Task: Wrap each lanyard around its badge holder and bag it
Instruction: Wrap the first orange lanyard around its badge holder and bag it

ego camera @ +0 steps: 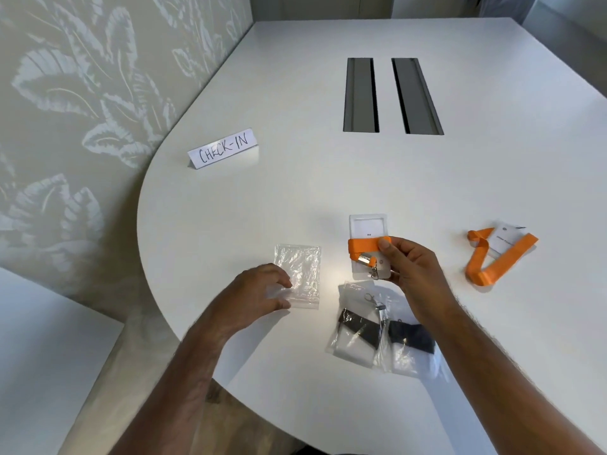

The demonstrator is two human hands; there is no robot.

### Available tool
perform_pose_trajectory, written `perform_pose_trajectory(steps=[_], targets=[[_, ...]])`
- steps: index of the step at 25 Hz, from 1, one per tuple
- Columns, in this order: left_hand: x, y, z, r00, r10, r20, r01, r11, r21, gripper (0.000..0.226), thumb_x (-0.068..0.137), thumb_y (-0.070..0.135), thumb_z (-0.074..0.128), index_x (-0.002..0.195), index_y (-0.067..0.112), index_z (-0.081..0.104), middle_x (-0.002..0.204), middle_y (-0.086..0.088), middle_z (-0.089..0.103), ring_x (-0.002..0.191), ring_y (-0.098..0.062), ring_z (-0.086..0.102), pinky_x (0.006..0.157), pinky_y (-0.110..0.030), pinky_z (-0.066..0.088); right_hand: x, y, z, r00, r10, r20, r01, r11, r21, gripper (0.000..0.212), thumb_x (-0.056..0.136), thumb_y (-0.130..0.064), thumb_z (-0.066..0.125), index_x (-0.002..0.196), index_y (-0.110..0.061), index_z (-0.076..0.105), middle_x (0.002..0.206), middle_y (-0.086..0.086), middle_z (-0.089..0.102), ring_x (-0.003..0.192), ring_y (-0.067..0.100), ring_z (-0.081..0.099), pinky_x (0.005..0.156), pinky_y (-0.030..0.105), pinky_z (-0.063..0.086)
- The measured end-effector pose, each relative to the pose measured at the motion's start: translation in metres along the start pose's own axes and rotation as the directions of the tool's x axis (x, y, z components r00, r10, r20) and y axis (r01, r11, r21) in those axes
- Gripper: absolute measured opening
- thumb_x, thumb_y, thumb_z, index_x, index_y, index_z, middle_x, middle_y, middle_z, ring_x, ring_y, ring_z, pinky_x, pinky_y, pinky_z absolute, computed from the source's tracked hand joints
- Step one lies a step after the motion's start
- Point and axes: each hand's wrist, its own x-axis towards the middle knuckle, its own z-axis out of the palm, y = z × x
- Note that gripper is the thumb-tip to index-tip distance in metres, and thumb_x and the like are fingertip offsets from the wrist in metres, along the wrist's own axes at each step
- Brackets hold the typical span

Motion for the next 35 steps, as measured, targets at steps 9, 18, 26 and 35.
perform_pose_trajectory(steps=[9, 18, 26, 35], targets=[[0.005, 0.003, -0.006, 0.976, 0.215, -0.037, -0.193, 0.930, 0.313, 0.009, 0.097, 0.015, 0.070, 0.098, 0.015, 0.079, 0.101, 0.010, 0.076, 0.093, -0.012, 0.072, 0.092, -0.036, 0.055, -0.016, -0.008, 0.017, 1.000, -0.018, 0.009, 0.019, 0.993, -0.117, 0.026, 0.095, -0.031, 0.071, 0.110, -0.012, 0.082, 0.102, 0.014, 0.083, 0.093, 0.030, 0.079, 0.078, 0.034, 0.067], [0.017, 0.033, -0.014, 0.923, 0.095, -0.374, -0.045, 0.989, 0.141, 0.014, 0.089, 0.023, 0.081, 0.079, 0.023, 0.070, 0.082, 0.014, 0.069, 0.079, -0.007, 0.065, 0.080, -0.040, 0.057, -0.018, -0.010, 0.036, 0.993, -0.058, 0.101, 0.078, 0.975, -0.210, 0.018, 0.094, -0.037, 0.076, 0.105, -0.025, 0.082, 0.091, 0.007, 0.084, 0.085, 0.021, 0.081, 0.074, 0.028, 0.064], [0.039, 0.073, -0.010, 0.835, 0.126, -0.536, -0.032, 0.983, 0.181, 0.019, 0.087, 0.019, 0.081, 0.077, 0.018, 0.065, 0.078, 0.008, 0.065, 0.071, -0.017, 0.063, 0.070, -0.048, 0.057, -0.014, -0.020, 0.040, 0.985, -0.126, 0.114, 0.157, 0.931, -0.329, 0.013, 0.099, -0.031, 0.074, 0.111, -0.029, 0.079, 0.092, -0.002, 0.085, 0.089, 0.023, 0.081, 0.079, 0.034, 0.064], [0.051, 0.093, 0.001, 0.817, 0.129, -0.562, 0.022, 0.967, 0.254, 0.013, 0.086, 0.024, 0.084, 0.083, 0.015, 0.075, 0.090, 0.004, 0.075, 0.076, -0.016, 0.069, 0.077, -0.041, 0.052, -0.006, -0.024, 0.038, 0.992, -0.113, 0.063, 0.129, 0.899, -0.418, 0.016, 0.097, -0.035, 0.076, 0.113, -0.030, 0.075, 0.068, -0.001, 0.076, 0.076, 0.029, 0.077, 0.075, 0.045, 0.064]])
